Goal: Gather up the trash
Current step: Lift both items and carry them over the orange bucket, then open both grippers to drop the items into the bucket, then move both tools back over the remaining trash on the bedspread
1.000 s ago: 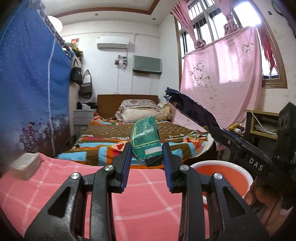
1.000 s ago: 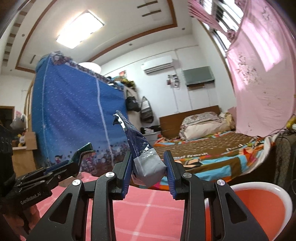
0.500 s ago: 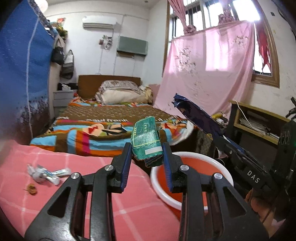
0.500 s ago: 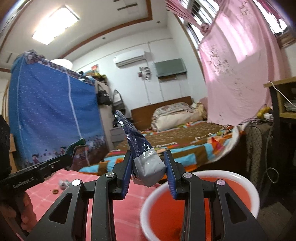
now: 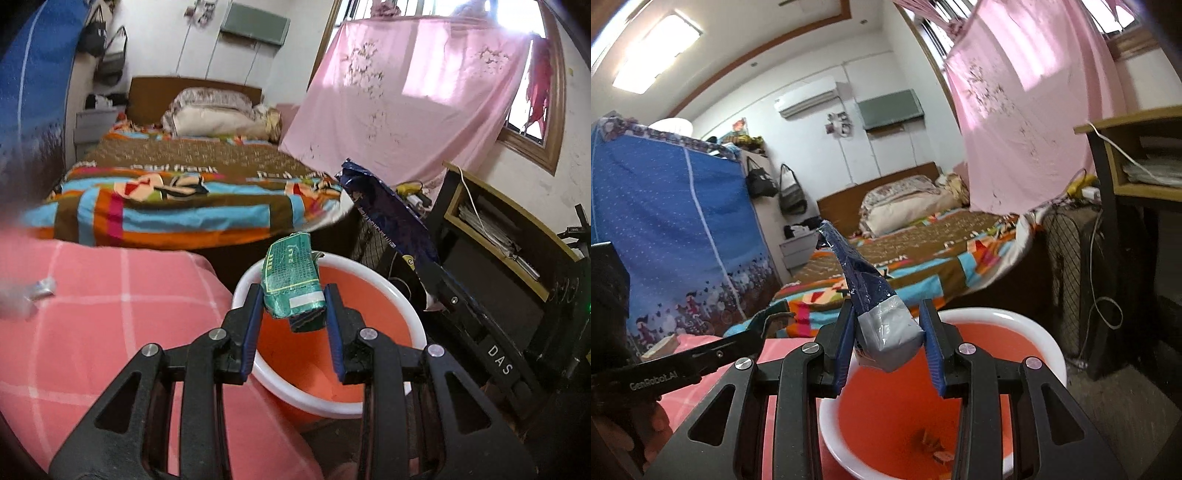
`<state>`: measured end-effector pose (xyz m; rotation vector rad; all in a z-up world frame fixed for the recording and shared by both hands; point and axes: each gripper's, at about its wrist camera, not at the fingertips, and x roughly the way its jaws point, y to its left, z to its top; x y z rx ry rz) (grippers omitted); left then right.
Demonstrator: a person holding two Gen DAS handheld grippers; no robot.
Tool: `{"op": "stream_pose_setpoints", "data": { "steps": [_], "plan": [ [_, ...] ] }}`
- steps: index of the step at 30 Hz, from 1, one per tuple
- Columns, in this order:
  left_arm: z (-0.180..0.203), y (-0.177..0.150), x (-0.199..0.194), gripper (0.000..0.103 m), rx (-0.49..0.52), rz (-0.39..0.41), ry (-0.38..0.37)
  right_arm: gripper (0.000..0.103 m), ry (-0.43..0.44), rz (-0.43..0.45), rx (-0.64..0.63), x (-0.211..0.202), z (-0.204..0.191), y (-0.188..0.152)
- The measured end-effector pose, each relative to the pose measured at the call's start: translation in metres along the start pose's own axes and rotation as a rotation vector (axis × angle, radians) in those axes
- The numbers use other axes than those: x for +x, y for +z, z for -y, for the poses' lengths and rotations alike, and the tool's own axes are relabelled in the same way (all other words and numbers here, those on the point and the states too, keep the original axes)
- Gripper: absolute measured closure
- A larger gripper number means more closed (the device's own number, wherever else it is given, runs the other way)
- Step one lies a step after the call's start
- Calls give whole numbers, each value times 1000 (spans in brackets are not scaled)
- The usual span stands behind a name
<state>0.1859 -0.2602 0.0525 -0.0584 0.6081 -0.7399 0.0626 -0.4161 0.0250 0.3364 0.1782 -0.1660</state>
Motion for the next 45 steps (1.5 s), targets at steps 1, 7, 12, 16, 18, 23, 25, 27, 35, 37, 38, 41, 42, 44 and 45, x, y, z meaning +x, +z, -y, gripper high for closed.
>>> {"op": "stream_pose_setpoints", "data": {
  "steps": [1, 7, 12, 16, 18, 23, 25, 27, 35, 37, 38, 41, 42, 44, 45],
  "plan": [
    [1, 0, 3, 67, -1, -15, -1, 69, -1, -8, 7, 0, 1, -1],
    [11, -2, 22, 67, -7, -110, 8, 69, -24, -44, 22, 4, 13, -2],
    [15, -4, 31, 67, -25, -149, 7, 69, -37, -65, 38, 5, 18, -3],
    [20, -4, 34, 67, -30, -157, 2, 69, -43, -80, 53, 6, 22, -4],
    [23, -3, 36, 67, -32, -164, -3, 68, -48, -87, 58, 7, 24, -5],
    [27, -2, 40, 66, -30, -169, -5, 68, -59, -100, 72, 7, 27, -6],
    [27, -1, 42, 66, -33, -174, -2, 68, -64, -104, 76, 8, 27, -6],
    [26, -2, 43, 64, -39, -176, -3, 67, -66, -107, 81, 8, 28, -6],
    [21, -2, 40, 55, -60, -164, 0, 59, -75, -112, 89, 9, 31, -6],
    [19, -1, 38, 52, -65, -154, 10, 57, -77, -114, 90, 9, 32, -6],
    [17, -1, 37, 50, -69, -146, 15, 57, -78, -114, 90, 9, 31, -6],
    [12, 0, 32, 45, -83, -124, 27, 56, -83, -111, 88, 9, 32, -6],
    [9, 0, 30, 42, -87, -115, 33, 56, -85, -108, 89, 9, 31, -5],
    [4, 1, 25, 37, -96, -94, 42, 53, -87, -99, 90, 8, 31, -4],
    [0, 1, 21, 34, -101, -80, 52, 50, -88, -92, 90, 8, 30, -4]
  ]
}}
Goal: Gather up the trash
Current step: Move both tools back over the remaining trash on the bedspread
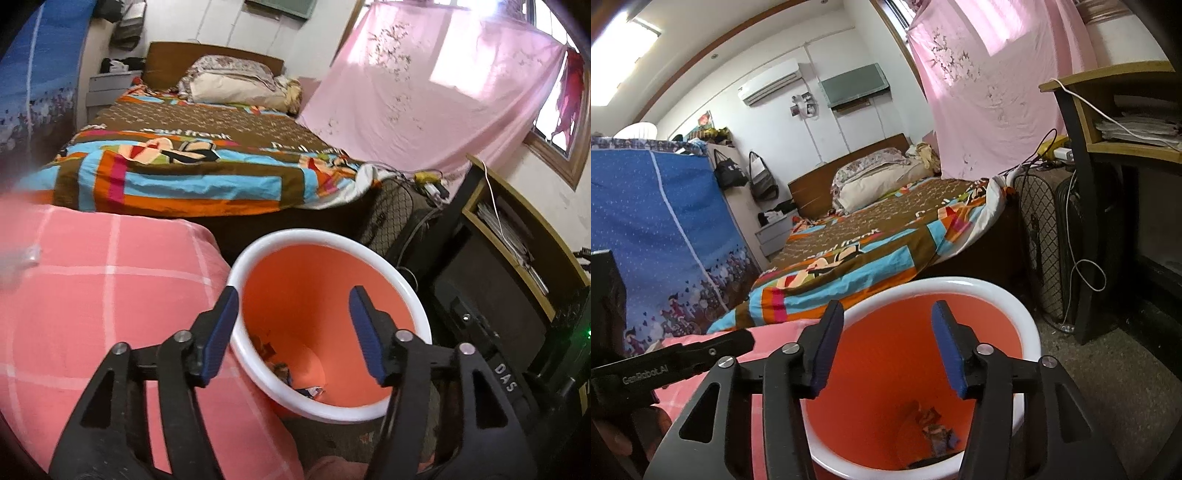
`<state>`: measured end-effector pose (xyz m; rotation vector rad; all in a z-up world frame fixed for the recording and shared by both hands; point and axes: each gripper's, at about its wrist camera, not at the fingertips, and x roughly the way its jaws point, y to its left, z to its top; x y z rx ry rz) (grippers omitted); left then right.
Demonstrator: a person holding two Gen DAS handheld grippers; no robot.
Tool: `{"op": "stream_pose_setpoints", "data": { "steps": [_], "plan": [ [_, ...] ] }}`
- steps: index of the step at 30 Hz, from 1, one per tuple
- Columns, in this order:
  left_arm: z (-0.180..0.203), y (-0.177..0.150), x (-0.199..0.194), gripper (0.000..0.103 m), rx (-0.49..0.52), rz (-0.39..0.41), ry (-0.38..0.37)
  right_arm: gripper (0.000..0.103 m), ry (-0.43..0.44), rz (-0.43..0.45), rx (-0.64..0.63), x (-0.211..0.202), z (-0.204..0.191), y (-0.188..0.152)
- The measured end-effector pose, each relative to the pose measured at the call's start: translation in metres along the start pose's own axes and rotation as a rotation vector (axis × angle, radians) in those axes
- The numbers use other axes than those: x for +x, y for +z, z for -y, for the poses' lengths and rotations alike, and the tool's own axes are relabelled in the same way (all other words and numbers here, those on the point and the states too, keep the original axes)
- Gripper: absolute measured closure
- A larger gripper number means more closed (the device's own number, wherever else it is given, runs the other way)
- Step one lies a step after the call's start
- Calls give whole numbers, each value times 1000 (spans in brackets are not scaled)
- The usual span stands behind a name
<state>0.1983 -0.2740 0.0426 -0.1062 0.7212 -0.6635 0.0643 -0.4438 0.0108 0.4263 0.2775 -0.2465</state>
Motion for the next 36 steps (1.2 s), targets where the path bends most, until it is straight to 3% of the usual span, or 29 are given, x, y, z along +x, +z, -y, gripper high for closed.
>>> {"op": "stream_pose_setpoints", "data": {
  "steps": [2, 11, 13, 15, 17, 28, 36],
  "plan": [
    [-7, 0, -7, 30, -8, 29, 17, 36, 4, 15, 0, -2, -2, 1],
    [-45, 2, -41, 16, -61, 159, 81, 16, 14, 85, -38, -7, -29, 6],
    [-52, 2, -50, 15, -69, 190, 97, 10, 23, 104, -47, -7, -37, 7],
    [-61, 2, -59, 8, -73, 223, 119, 0, 30, 132, -51, -9, -46, 7],
    [-71, 0, -70, 0, -81, 272, 151, 0, 42, 162, -55, -10, -56, 7],
    [-127, -14, -133, 0, -108, 476, 369, 0, 175, 282, -92, -14, -111, -1],
    [-161, -24, -167, 0, -106, 566, 482, 0, 279, 355, -166, -15, -160, -16]
  ]
}}
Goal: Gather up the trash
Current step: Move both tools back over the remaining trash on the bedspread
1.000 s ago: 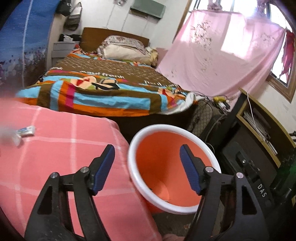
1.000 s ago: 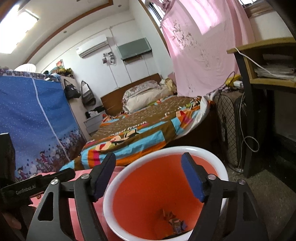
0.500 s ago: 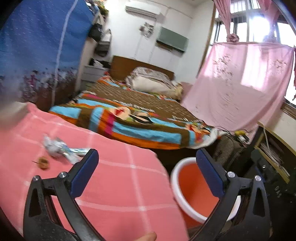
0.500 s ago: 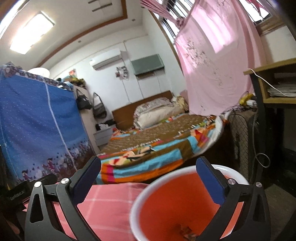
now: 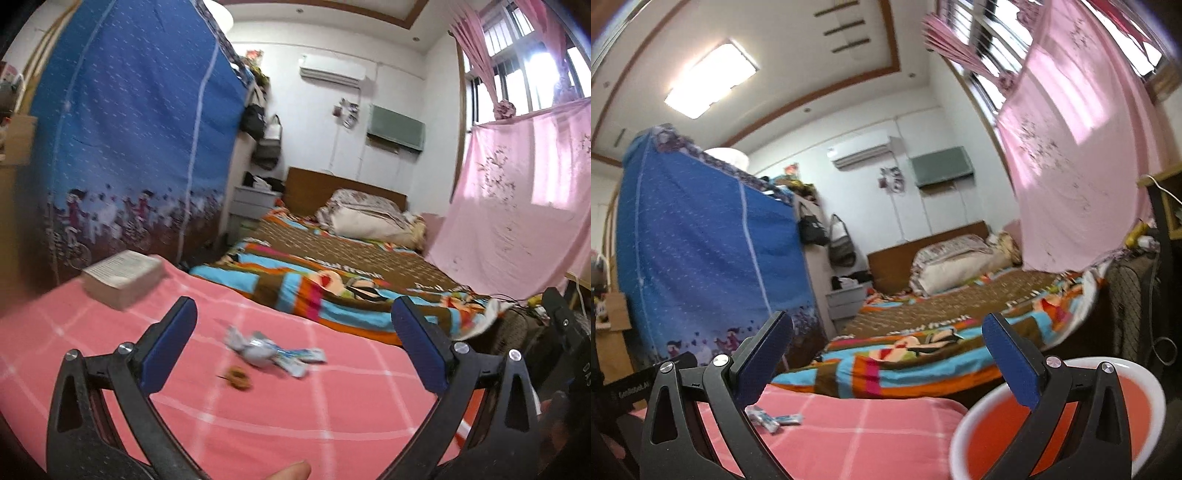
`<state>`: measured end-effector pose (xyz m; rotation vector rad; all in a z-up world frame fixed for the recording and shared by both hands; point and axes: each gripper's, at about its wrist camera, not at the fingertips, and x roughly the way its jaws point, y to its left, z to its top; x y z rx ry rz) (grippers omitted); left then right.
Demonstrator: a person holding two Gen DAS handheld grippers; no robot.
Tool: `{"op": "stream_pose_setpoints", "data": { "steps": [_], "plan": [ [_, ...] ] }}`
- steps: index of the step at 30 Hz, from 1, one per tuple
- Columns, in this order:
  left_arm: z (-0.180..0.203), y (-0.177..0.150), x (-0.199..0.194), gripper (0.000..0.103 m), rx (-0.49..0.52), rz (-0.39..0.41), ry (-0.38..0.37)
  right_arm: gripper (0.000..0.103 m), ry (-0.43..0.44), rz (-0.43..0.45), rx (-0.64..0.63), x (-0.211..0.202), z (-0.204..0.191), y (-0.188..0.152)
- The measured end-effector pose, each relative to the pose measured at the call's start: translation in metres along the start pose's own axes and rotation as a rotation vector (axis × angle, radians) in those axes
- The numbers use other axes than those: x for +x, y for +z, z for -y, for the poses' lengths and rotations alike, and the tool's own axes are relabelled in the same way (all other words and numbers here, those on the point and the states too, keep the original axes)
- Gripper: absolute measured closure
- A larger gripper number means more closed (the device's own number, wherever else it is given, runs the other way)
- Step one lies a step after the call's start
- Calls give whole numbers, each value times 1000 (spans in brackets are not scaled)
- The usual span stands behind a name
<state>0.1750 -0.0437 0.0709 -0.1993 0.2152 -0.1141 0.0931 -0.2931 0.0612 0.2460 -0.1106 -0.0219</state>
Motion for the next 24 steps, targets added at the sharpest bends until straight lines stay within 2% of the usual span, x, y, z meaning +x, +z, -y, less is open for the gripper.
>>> {"op": "stream_pose_setpoints", "data": {
  "steps": [9, 17, 19, 24],
  "plan": [
    [-44, 2, -2, 0, 29, 76, 76, 0, 98, -4, -63, 15, -43, -16],
    [-66, -1, 3, 0, 76, 107, 84, 0, 153, -38, -171, 33, -76, -34],
    [-68, -3, 6, 0, 88, 91, 78, 0, 166, -53, -186, 39, -78, -37],
    [-69, -9, 27, 0, 126, -39, 55, 0, 193, -169, -229, 64, -90, -48]
  ]
}}
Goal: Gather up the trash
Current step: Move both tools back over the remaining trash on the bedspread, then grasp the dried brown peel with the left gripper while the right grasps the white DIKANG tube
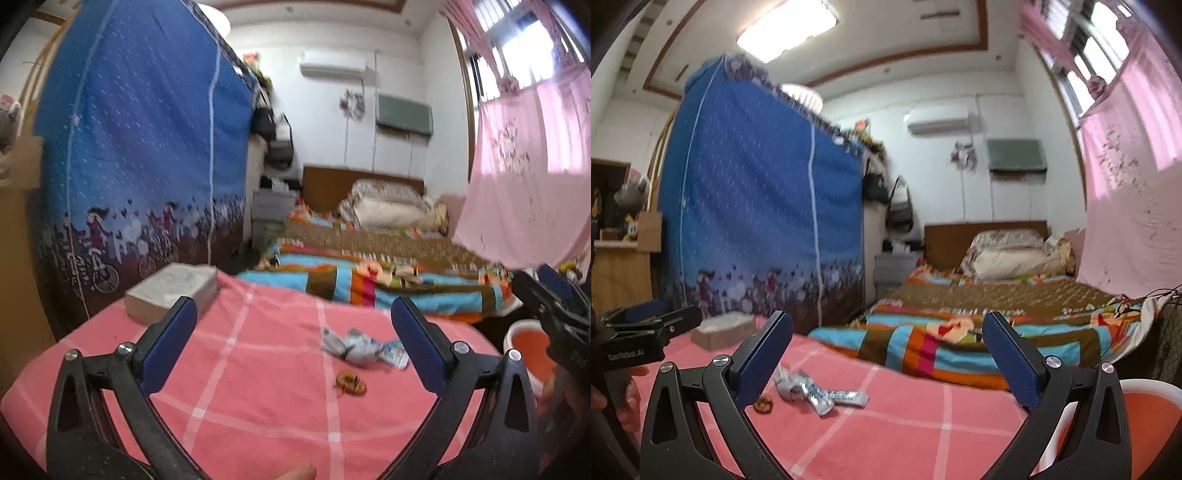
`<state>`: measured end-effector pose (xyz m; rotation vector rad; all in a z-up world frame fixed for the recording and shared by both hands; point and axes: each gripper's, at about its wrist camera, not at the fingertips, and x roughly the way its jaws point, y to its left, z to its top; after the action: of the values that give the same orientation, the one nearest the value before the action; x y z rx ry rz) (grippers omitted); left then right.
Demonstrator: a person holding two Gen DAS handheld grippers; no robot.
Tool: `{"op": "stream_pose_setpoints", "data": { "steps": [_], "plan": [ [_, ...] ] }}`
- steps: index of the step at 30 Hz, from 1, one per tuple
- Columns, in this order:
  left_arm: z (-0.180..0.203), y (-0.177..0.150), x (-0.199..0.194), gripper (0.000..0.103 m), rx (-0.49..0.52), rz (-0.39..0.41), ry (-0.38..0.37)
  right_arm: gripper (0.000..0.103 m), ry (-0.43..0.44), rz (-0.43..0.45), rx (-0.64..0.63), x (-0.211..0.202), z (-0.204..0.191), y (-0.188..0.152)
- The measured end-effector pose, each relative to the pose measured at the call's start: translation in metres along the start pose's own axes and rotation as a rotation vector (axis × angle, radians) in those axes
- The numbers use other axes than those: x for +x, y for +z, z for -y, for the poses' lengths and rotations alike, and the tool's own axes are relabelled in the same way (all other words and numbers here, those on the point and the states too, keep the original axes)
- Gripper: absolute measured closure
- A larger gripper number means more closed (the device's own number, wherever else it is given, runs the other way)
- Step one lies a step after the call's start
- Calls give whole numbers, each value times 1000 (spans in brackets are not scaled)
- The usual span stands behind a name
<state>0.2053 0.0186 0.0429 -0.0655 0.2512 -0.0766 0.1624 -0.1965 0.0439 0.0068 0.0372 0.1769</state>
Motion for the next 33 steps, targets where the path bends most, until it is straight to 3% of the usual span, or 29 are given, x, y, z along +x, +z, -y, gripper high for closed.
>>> {"op": "stream_pose_setpoints", "data": {
  "steps": [10, 13, 15, 20, 25, 29, 33],
  "plan": [
    [3, -11, 30, 2, -5, -204, -57, 0, 49, -259, -9, 46, -6, -16],
    [6, -13, 39, 11, 4, -262, -87, 10, 80, -308, -13, 55, -8, -20],
    [9, -16, 46, 18, 10, -312, -113, 23, 103, -347, -13, 60, -10, -23],
    [16, -27, 66, 33, 22, -450, -161, 30, 134, -418, -9, 72, -12, -28],
    [25, -32, 70, 42, 52, -499, -188, 38, 141, -474, -17, 81, -15, -32],
    [37, -35, 70, 52, 108, -522, -197, 54, 163, -533, -24, 91, -19, -38],
    [44, -35, 69, 58, 151, -527, -191, 55, 185, -575, -35, 97, -22, -42]
  ]
}}
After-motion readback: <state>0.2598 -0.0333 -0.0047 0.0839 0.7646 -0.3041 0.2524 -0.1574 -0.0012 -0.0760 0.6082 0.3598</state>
